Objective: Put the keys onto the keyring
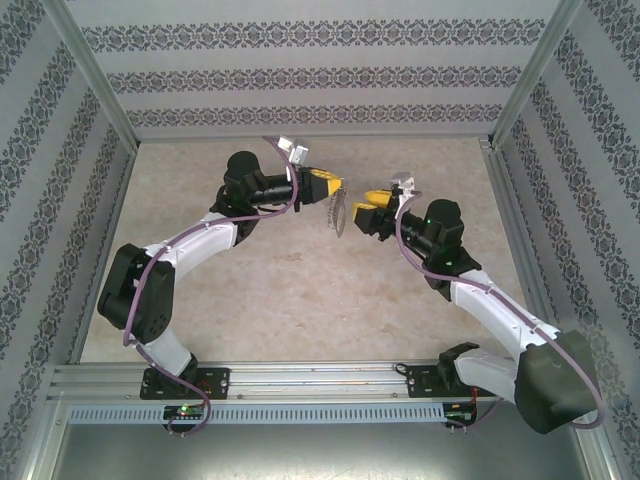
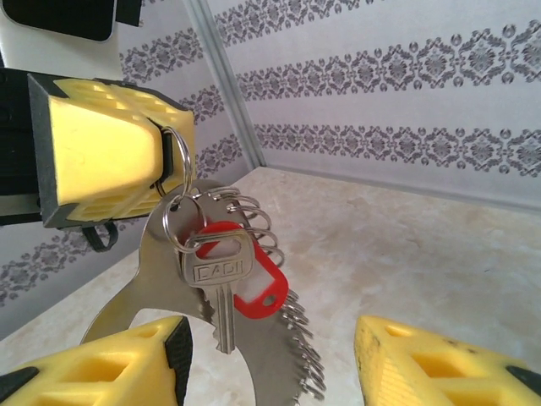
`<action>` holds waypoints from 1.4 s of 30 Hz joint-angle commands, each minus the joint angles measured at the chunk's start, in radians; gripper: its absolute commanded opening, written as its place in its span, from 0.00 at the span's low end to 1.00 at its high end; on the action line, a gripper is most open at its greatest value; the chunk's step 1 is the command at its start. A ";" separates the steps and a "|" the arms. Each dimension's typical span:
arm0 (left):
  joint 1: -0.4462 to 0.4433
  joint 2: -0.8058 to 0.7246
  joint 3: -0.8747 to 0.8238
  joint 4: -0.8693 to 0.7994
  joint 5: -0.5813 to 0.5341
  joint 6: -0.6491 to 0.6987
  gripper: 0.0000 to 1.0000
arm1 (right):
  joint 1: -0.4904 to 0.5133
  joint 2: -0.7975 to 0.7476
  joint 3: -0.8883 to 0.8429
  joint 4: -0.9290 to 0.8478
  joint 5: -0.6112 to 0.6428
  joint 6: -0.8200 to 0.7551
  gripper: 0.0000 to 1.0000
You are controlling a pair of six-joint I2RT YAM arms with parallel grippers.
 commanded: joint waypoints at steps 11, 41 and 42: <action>0.013 -0.011 0.009 0.068 0.046 -0.030 0.00 | -0.046 0.109 0.123 0.065 -0.265 0.081 0.56; 0.011 -0.003 0.004 0.131 0.049 -0.079 0.00 | -0.064 0.193 0.101 0.244 -0.346 0.191 0.42; 0.011 -0.004 0.004 0.129 0.047 -0.077 0.00 | -0.066 0.186 0.094 0.243 -0.346 0.190 0.40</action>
